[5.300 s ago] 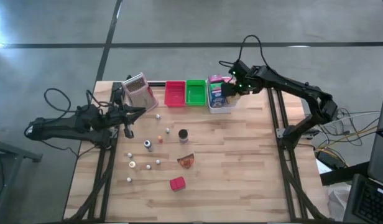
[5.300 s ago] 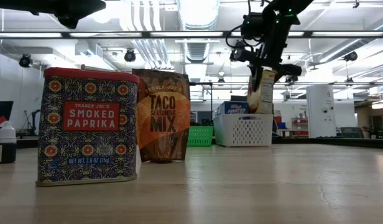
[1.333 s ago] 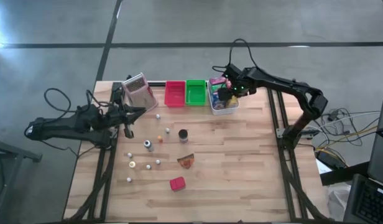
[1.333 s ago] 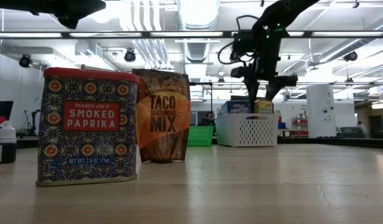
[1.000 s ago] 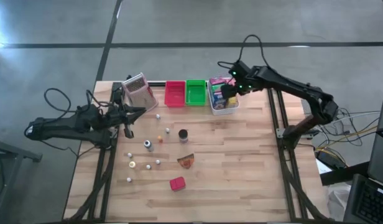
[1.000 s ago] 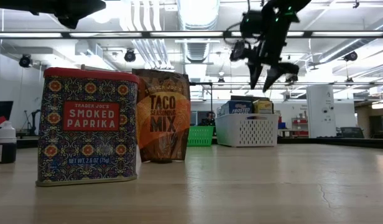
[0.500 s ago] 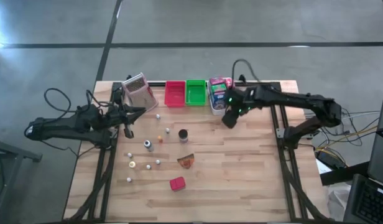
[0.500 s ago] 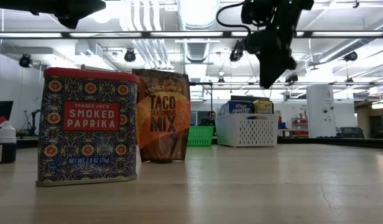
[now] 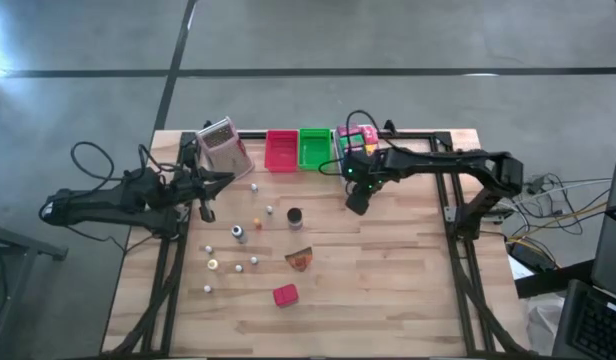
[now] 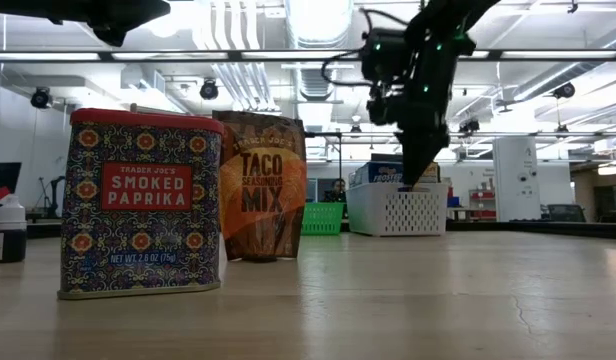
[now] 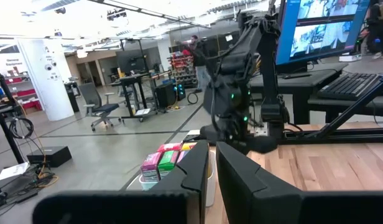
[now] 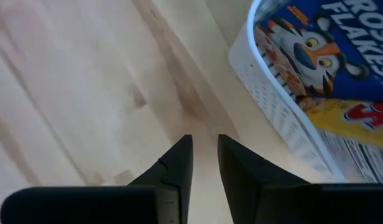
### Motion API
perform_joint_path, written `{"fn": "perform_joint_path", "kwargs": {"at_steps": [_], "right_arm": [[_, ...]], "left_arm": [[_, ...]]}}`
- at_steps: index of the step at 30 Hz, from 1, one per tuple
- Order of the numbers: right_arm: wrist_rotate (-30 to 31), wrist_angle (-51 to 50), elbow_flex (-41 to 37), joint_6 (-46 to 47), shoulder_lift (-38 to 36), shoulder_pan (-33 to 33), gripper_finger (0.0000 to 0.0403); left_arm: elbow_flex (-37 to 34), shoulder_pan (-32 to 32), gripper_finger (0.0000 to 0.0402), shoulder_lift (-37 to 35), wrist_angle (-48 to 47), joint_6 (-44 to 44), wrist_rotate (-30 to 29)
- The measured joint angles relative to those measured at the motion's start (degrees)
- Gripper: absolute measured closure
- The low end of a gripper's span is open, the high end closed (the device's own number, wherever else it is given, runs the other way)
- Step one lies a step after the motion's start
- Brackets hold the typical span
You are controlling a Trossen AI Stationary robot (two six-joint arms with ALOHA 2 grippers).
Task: Pick & Place Kitchen Items
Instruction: Adjust white bin
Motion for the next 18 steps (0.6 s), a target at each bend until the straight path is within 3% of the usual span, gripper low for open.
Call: {"fn": "perform_joint_path", "kwargs": {"at_steps": [18], "right_arm": [[2.8, 9.1, 0.1, 0.4, 3.9, -3.8, 0.0348]], "left_arm": [[0.0, 0.0, 0.0362, 0.0, 0.0, 0.0, 0.0]]}}
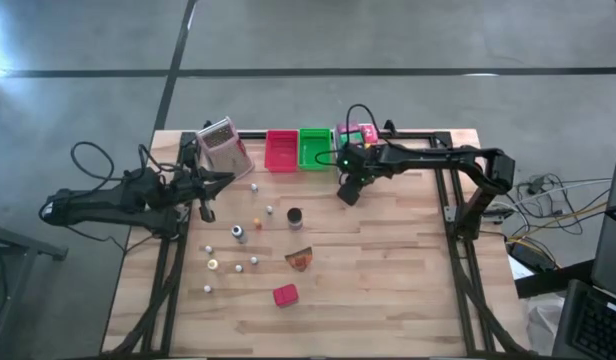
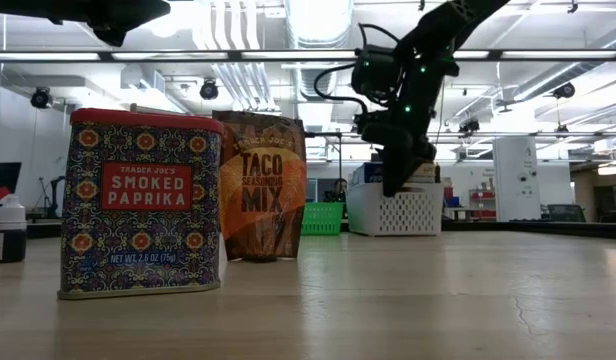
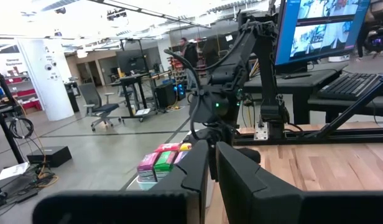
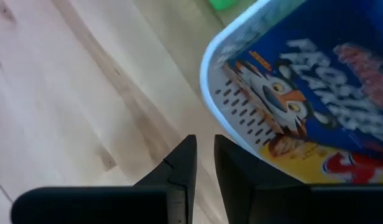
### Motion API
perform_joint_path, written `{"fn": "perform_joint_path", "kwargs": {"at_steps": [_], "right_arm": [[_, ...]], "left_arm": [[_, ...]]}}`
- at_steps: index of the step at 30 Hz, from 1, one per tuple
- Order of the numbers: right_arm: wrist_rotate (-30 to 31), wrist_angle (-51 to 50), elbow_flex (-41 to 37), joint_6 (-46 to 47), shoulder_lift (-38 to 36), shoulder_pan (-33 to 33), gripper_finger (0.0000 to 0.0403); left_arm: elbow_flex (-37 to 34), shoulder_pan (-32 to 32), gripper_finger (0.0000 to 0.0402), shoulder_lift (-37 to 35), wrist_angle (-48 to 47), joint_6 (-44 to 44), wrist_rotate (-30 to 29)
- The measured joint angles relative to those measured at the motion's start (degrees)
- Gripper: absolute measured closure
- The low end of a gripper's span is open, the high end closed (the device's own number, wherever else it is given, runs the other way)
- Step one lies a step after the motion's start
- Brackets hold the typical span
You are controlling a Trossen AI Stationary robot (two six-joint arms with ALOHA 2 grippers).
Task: Pick & Place Kitchen Items
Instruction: Adjust white bin, then put the purple seasoning bottle into the green bin
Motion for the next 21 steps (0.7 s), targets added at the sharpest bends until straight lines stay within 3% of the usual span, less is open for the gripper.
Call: {"fn": "perform_joint_path", "kwargs": {"at_steps": [8, 21], "right_arm": [[2.3, 3.8, 0.0, 2.8, 0.0, -0.3, 0.0358], [-1.1, 2.7, -0.4, 2.2, -3.9, 3.2, 0.0386]], "left_arm": [[0.0, 0.0, 0.0362, 0.0, 0.0, 0.0, 0.0], [0.0, 0.0, 0.0362, 0.0, 0.0, 0.0, 0.0]]}}
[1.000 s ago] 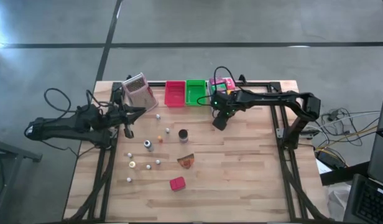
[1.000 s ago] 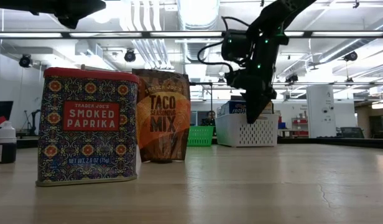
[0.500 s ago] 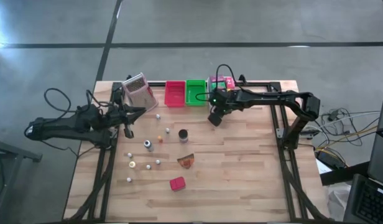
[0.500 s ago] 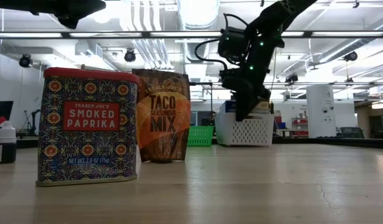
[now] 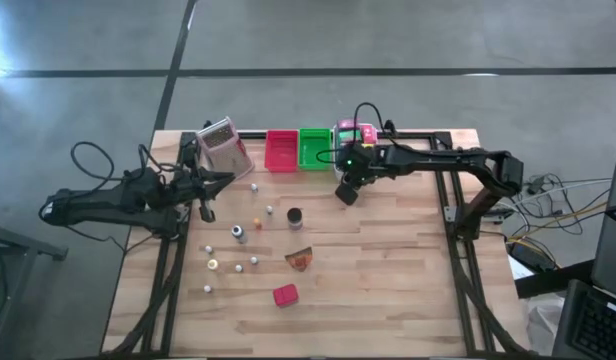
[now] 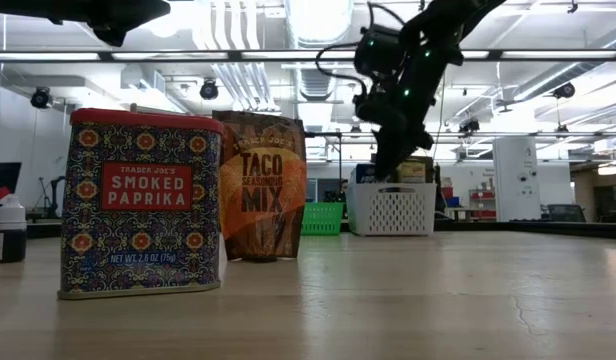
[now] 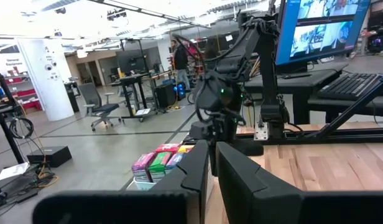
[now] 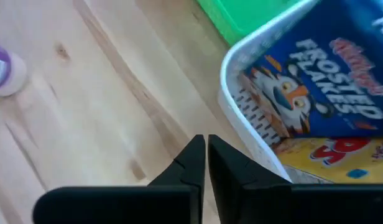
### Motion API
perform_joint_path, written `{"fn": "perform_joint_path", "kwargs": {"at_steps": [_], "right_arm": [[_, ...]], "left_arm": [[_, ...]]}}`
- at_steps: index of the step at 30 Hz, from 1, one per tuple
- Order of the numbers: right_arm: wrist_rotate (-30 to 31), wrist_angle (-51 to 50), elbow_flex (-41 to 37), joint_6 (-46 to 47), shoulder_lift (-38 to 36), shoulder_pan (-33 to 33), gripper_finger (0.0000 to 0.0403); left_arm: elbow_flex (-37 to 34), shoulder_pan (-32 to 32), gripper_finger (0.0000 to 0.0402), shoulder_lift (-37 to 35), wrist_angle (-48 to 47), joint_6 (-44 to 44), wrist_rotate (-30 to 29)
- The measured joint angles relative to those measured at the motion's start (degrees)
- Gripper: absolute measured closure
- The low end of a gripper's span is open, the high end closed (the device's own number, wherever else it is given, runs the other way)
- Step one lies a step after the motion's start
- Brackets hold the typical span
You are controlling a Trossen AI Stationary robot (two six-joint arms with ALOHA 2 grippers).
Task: Pick & Place Kitchen Items
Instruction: Put the purple seasoning bottle into the green bin
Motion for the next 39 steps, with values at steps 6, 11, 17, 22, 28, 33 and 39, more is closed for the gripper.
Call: {"fn": "perform_joint_path", "kwargs": {"at_steps": [6, 11, 17, 22, 28, 33, 39], "right_arm": [[-0.4, 5.7, -6.0, -0.6, -6.6, 7.7, 0.0394], [-0.2, 13.4, -14.5, 0.7, -15.4, 12.3, 0.0394], [-0.7, 29.0, -25.2, -0.2, -27.0, 14.6, 0.0394], [-2.4, 35.5, -30.2, -2.0, -34.9, 14.8, 0.0394], [-2.2, 34.9, -31.5, -3.8, -41.2, 14.8, 0.0394], [-2.1, 32.7, -32.4, -12.6, -45.3, 14.8, 0.0394], [-2.1, 38.5, -41.6, -13.6, -53.5, 14.7, 0.0394]], "left_arm": [[0.0, 0.0, 0.0362, 0.0, 0.0, 0.0, 0.0], [0.0, 0.0, 0.0362, 0.0, 0.0, 0.0, 0.0], [0.0, 0.0, 0.0362, 0.0, 0.0, 0.0, 0.0], [0.0, 0.0, 0.0362, 0.0, 0.0, 0.0, 0.0], [0.0, 0.0, 0.0362, 0.0, 0.0, 0.0, 0.0], [0.0, 0.0, 0.0362, 0.0, 0.0, 0.0, 0.0], [0.0, 0.0, 0.0362, 0.0, 0.0, 0.0, 0.0]]}}
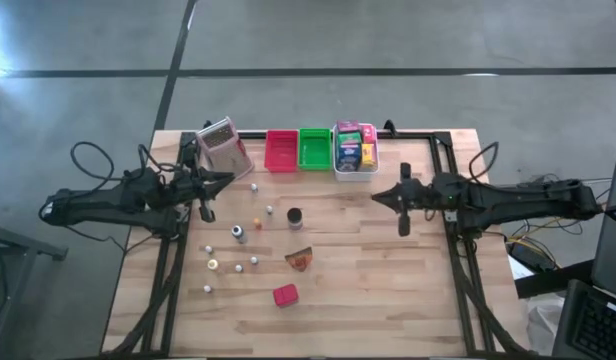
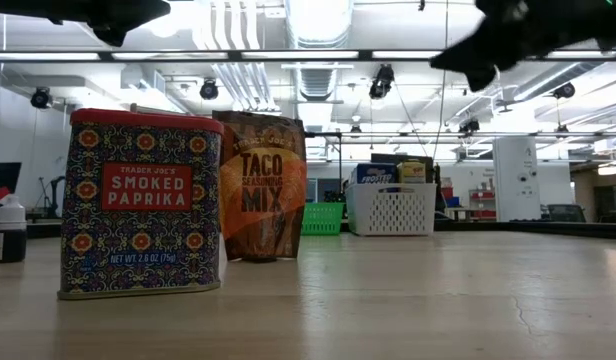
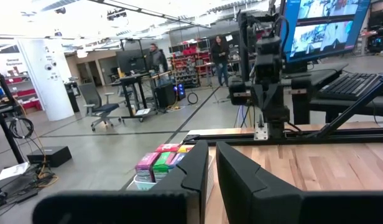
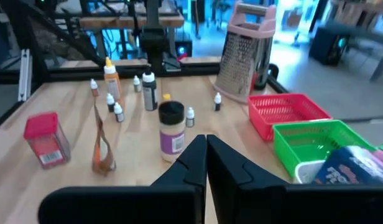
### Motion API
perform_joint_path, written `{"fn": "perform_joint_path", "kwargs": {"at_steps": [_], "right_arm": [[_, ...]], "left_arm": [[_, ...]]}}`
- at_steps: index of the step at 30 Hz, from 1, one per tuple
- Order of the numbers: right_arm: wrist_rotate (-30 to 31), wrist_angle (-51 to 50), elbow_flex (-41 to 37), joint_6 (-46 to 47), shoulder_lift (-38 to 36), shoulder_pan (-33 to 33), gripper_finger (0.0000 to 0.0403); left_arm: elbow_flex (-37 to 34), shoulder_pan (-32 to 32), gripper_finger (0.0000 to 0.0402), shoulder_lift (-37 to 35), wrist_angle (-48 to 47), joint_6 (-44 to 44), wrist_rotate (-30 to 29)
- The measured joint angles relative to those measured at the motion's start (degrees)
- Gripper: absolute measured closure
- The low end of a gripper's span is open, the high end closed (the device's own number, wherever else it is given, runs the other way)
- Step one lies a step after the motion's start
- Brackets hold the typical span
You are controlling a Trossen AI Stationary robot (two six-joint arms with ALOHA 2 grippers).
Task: Pick & Place Kitchen Items
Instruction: Put the purple seasoning bottle into the green bin
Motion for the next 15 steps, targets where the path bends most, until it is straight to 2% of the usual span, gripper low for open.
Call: {"fn": "perform_joint_path", "kwargs": {"at_steps": [5, 15], "right_arm": [[0.4, 5.4, -10.4, -2.1, -9.3, -0.2, 0.0394], [0.6, 5.2, -20.4, -4.8, -23.2, -0.6, 0.0394]], "left_arm": [[0.0, 0.0, 0.0362, 0.0, 0.0, 0.0, 0.0], [0.0, 0.0, 0.0362, 0.0, 0.0, 0.0, 0.0]]}}
